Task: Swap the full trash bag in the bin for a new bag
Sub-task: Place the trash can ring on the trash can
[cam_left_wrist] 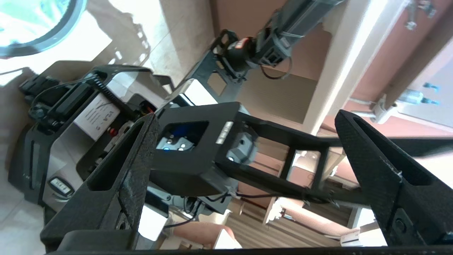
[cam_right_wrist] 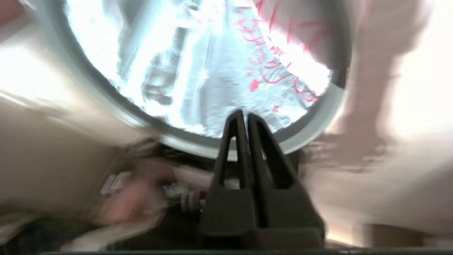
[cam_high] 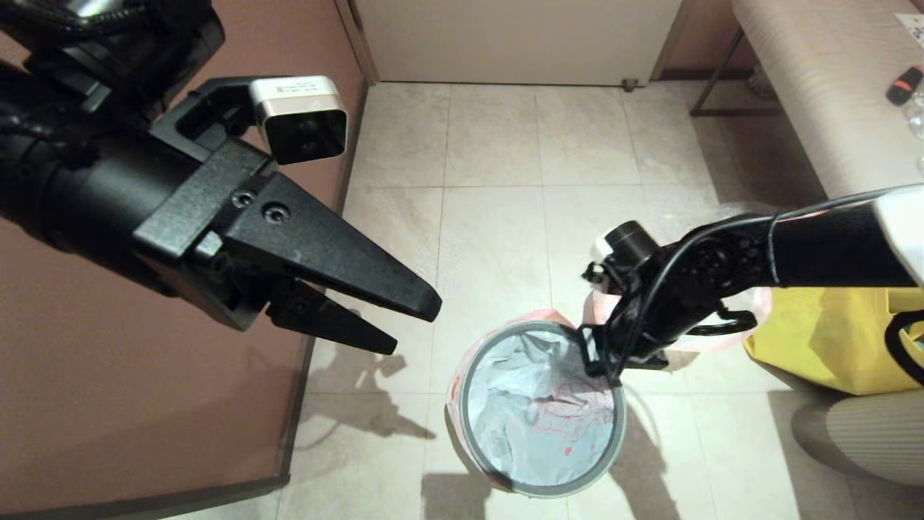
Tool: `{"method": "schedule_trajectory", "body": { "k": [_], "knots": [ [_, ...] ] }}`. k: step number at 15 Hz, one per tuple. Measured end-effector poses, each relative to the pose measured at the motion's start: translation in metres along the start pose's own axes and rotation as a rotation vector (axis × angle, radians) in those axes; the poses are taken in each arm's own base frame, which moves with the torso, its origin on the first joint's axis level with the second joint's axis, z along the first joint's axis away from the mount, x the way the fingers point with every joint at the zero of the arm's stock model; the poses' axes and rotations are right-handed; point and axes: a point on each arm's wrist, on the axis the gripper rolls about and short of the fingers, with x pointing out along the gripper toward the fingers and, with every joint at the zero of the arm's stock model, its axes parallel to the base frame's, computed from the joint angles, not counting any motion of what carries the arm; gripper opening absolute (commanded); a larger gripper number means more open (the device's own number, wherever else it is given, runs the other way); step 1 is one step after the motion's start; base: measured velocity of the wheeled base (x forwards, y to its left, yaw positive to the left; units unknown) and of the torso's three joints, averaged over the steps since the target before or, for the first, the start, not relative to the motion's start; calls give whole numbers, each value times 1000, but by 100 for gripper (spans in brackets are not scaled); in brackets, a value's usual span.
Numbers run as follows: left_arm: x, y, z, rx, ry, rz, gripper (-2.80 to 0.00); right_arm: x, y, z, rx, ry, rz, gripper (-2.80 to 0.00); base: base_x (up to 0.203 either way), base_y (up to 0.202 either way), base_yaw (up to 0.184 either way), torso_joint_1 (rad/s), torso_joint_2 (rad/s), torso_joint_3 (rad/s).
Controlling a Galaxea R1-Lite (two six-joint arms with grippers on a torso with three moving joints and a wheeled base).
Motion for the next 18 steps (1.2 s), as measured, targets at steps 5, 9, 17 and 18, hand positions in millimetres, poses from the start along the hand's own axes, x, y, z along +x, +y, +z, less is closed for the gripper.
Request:
{"method": "schedule_trajectory", "body": {
  "k": [5, 9, 17, 18],
  "knots": [
    [19, 17, 13, -41, 40, 24, 0, 4, -67, 5, 62, 161, 372, -280, 0, 0, 0, 0, 0, 0],
    [27, 23, 18, -57, 56, 28, 0, 32, -77, -1, 48, 231, 391, -280, 0, 0, 0, 0, 0, 0],
    [32, 28, 20, -68, 71, 29, 0, 89, -84, 23, -2, 237, 442, -280, 0, 0, 0, 0, 0, 0],
    [33, 28, 21, -71, 74, 30, 0, 95, -85, 24, 0, 241, 448, -280, 0, 0, 0, 0, 0, 0]
  ]
}}
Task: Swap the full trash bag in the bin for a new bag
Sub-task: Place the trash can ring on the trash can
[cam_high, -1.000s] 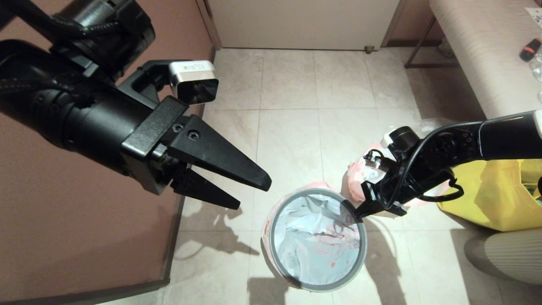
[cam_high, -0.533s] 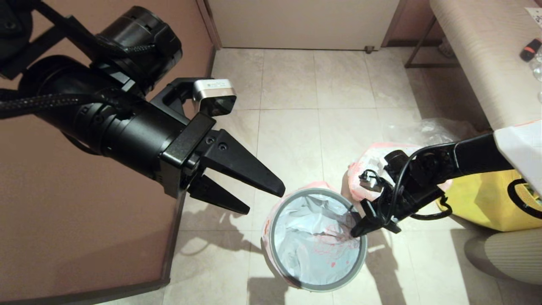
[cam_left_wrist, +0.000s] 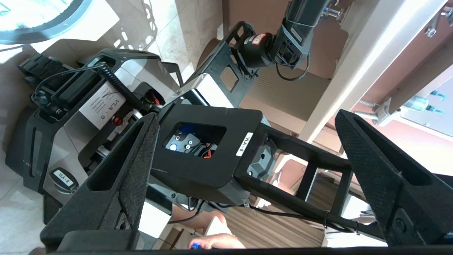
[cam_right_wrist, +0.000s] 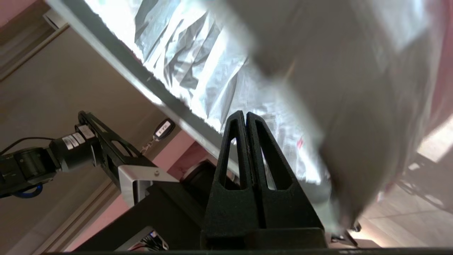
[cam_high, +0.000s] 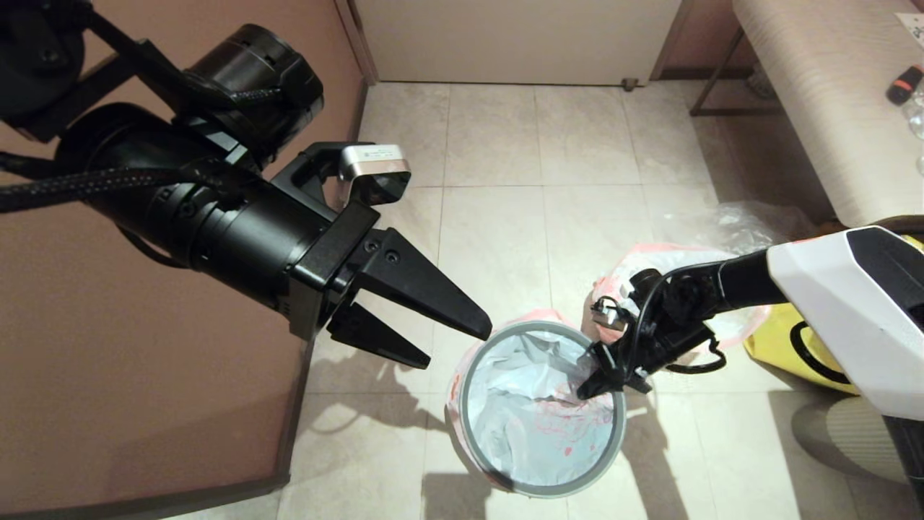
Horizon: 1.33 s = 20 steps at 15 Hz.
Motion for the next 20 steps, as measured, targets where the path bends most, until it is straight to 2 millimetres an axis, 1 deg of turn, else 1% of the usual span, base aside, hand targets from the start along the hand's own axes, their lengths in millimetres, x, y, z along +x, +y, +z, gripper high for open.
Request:
{"method": "schedule_trajectory", "body": {
  "k": [3, 6, 11, 16, 18, 20],
  "knots": [
    [2, 2, 1, -4, 5, 1, 0, 8, -7, 4, 3, 8, 26, -280, 0, 0, 0, 0, 0, 0],
    [4, 1, 1, -2, 11, -1, 0, 13, -12, 7, 6, 9, 39, -280, 0, 0, 0, 0, 0, 0],
    [8, 3, 3, -8, 25, -1, 0, 16, -13, 9, 4, 11, 54, -280, 0, 0, 0, 0, 0, 0],
    [12, 5, 4, -12, 35, -1, 0, 24, -15, 7, 15, 33, 54, -280, 0, 0, 0, 0, 0, 0],
    [17, 14, 9, -31, 41, 34, 0, 17, -10, 6, 17, 28, 53, -280, 0, 0, 0, 0, 0, 0],
    [26, 36, 12, -66, 73, 81, 0, -1, 1, 0, 25, 29, 55, -280, 0, 0, 0, 0, 0, 0]
  ]
}}
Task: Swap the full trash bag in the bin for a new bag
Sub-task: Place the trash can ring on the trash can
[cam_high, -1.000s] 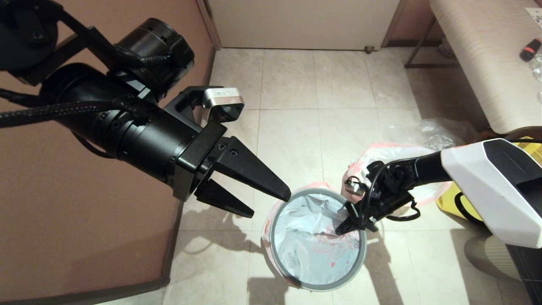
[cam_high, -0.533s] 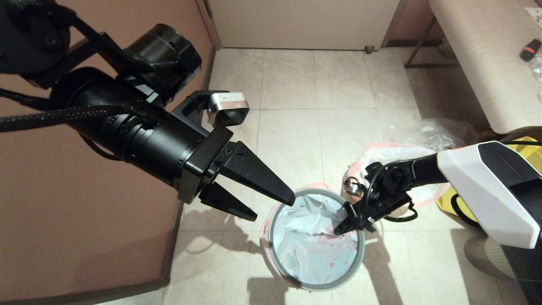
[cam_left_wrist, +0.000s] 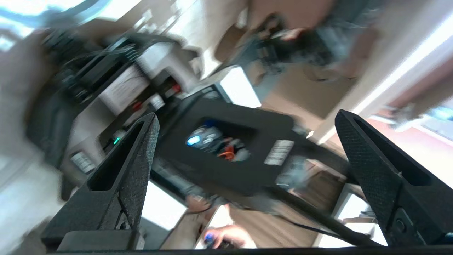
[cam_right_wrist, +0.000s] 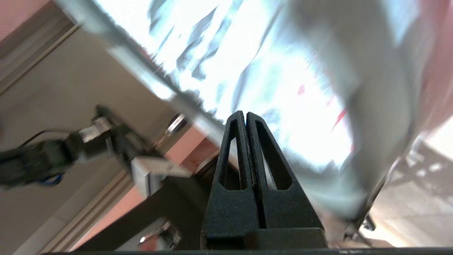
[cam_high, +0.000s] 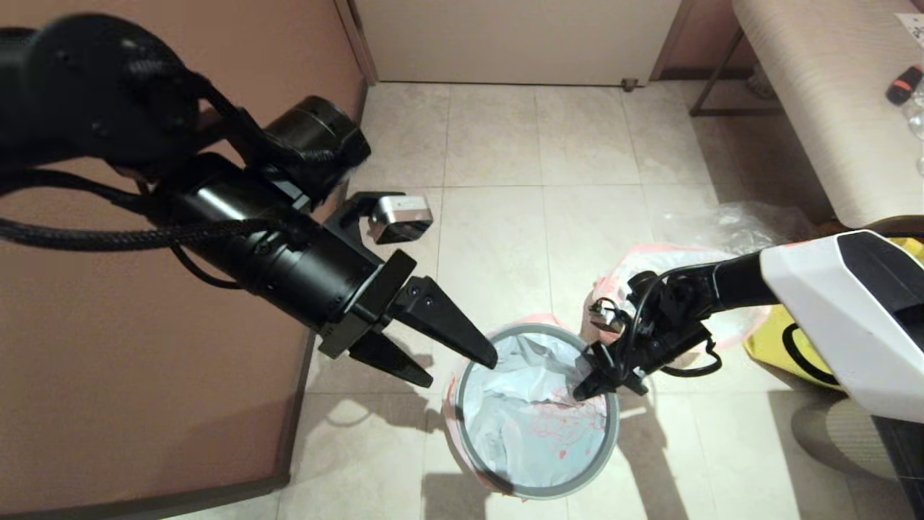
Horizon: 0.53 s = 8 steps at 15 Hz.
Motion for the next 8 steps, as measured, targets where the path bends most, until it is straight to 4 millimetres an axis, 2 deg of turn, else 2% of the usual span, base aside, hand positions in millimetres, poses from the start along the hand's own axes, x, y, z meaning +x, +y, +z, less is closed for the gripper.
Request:
{"method": "schedule_trajectory", "body": {
  "k": [3, 5, 7, 8],
  "knots": [
    [21, 43, 4, -55, 77, 31, 0, -31, 11, -15, 16, -14, 9, -280, 0, 0, 0, 0, 0, 0],
    [42, 72, 5, -90, 108, 35, 0, -41, 9, -22, 27, -17, 12, -280, 0, 0, 0, 0, 0, 0],
    [62, 95, 4, -83, 90, 29, 0, -42, 10, -26, 32, -10, 32, -280, 0, 0, 0, 0, 0, 0],
    [69, 103, 4, -69, 67, 26, -280, -43, 9, -27, 36, -10, 33, -280, 0, 0, 0, 0, 0, 0]
  ]
}}
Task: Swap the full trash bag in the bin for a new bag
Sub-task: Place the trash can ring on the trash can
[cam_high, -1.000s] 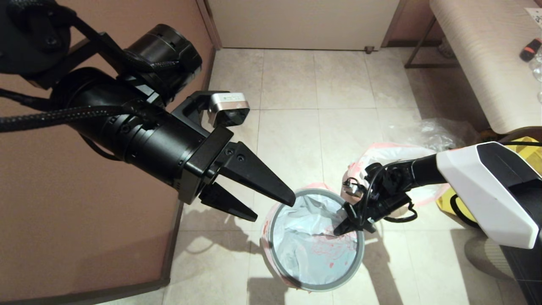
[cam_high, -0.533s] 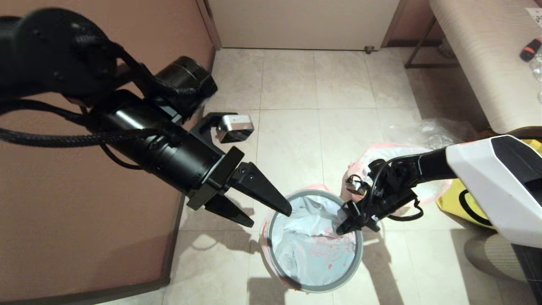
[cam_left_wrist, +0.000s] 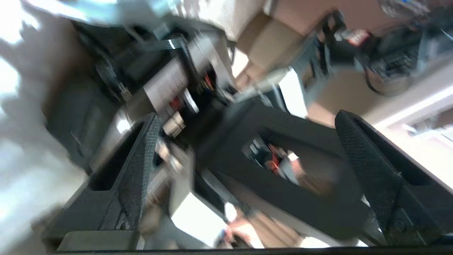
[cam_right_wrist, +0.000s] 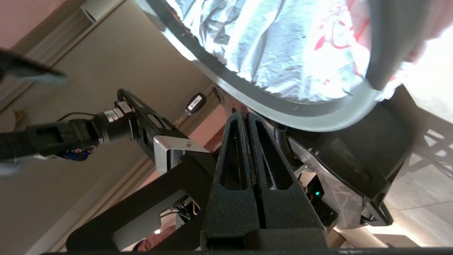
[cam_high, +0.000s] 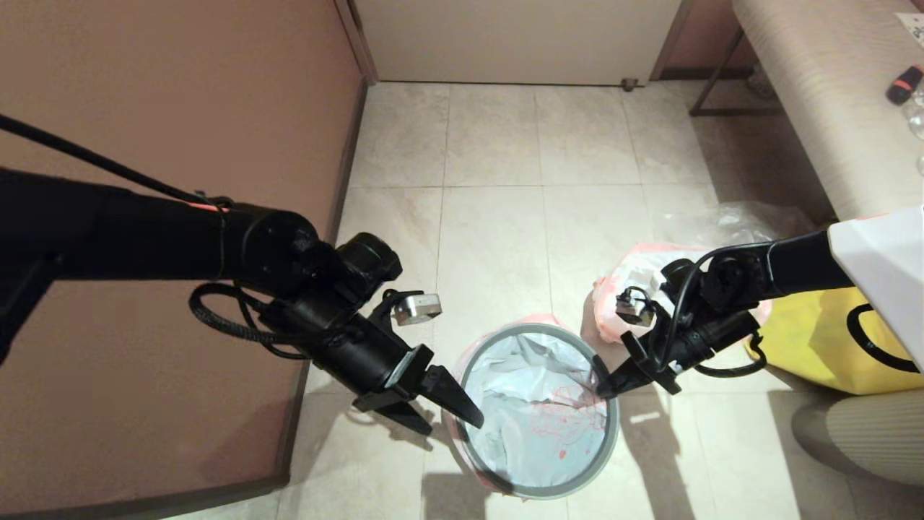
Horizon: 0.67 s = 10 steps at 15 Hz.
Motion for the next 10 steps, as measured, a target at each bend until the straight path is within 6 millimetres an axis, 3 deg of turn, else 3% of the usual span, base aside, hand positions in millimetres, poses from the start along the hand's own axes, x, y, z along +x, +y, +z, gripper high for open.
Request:
{"method": "schedule_trajectory", "body": {
  "k": [5, 10],
  "knots": [
    [49, 39, 15, 83, -108, -6, -280, 8, -7, 7, -13, 1, 2, -280, 0, 0, 0, 0, 0, 0],
    [97, 94, 34, 110, -158, 76, -280, 35, -34, 16, -25, 48, -1, -280, 0, 0, 0, 0, 0, 0]
  ]
}}
